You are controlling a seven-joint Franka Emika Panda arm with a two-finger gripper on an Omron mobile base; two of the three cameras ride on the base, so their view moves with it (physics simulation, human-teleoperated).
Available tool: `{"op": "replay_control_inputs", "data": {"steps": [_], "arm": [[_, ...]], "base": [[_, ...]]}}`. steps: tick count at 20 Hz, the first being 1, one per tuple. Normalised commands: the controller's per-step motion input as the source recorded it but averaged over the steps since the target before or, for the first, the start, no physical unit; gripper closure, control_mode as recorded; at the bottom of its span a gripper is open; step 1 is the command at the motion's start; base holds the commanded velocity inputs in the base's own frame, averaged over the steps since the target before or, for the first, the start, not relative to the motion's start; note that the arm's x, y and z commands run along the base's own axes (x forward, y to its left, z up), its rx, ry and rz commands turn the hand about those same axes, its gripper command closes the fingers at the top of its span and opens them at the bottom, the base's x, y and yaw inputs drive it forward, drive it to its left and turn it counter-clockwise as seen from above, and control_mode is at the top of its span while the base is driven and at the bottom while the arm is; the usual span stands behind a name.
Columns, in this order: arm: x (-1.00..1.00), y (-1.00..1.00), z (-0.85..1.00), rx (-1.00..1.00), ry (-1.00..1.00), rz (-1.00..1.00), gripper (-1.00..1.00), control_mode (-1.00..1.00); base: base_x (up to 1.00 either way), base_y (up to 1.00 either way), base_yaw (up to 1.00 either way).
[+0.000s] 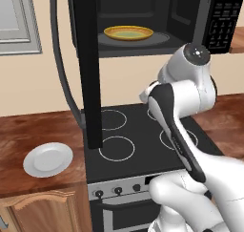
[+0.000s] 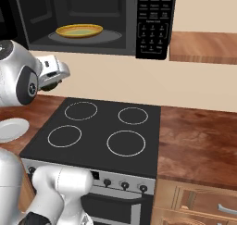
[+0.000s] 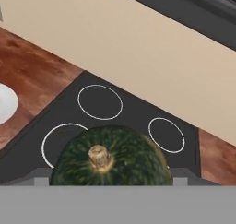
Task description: Pick the squash from the counter and place it in the microwave. Then turn on the microwave.
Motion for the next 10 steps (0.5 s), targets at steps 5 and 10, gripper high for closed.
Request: {"op": "replay_control_inputs", "data": {"steps": [5, 10], "arm": [[0.00, -0.21, 0.44, 0.00, -0.01, -0.07, 1.00, -1.00], [0.08, -0.04, 0.29, 0.01, -0.11, -0.01, 1.00, -1.00]], "base": [[0.00, 0.00, 0.00], [0.00, 0.00, 0.00]]}}
